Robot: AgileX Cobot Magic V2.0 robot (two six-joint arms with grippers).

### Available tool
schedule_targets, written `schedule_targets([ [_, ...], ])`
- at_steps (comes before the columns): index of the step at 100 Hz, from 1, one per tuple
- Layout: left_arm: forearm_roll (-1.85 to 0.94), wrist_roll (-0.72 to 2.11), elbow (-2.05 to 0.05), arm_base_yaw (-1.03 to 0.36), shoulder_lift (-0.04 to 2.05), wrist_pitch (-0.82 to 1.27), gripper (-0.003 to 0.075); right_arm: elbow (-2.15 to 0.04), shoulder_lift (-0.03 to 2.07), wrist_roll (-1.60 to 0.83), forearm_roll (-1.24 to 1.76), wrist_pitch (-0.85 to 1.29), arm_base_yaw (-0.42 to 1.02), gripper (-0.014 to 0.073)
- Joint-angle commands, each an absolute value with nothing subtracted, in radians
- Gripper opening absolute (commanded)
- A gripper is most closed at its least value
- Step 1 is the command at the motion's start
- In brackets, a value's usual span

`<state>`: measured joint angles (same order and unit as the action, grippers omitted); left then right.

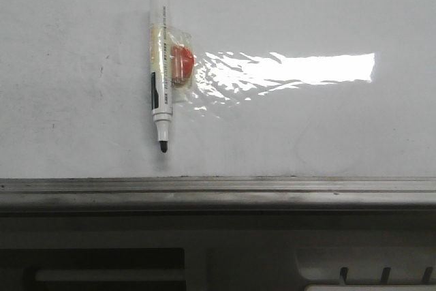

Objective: Write number 9 on whiteboard

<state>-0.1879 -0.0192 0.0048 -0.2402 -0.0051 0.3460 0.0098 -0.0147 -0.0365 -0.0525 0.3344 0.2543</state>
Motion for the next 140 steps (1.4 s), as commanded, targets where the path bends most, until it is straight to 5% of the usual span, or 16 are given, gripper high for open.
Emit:
schedule_targets([
  [1,-0.192,-0.026,0.045,-0.238,-0.031,0.298,-0.002,0.037,-0.026,-0.036,-0.054,0.307,0.246,-0.0049],
  [77,-0.185,-0.026,0.045,-0.238,-0.031,0.273,-0.002,0.037,-0.026,-0.036,-0.054,0.301,0.246,-0.0049],
  [93,-0.617,-0.026,0.045,-0.238,-0.031,0.205,-0.002,0.037,-0.026,-0.028,-0.041,0.156,0.246,-0.0049],
  [114,-0.999,-0.026,0.045,-0.236,-0.031,0.147,-0.002,0.035,-0.026,0.038,0.426,-0.279,0.246,-0.0049],
  [140,-1.024,0.07,-0.039,-0.244,-0.024,0.214,-0.002,-0.011,-0.026,0.075,0.743,-0.256,0.246,-0.0049],
])
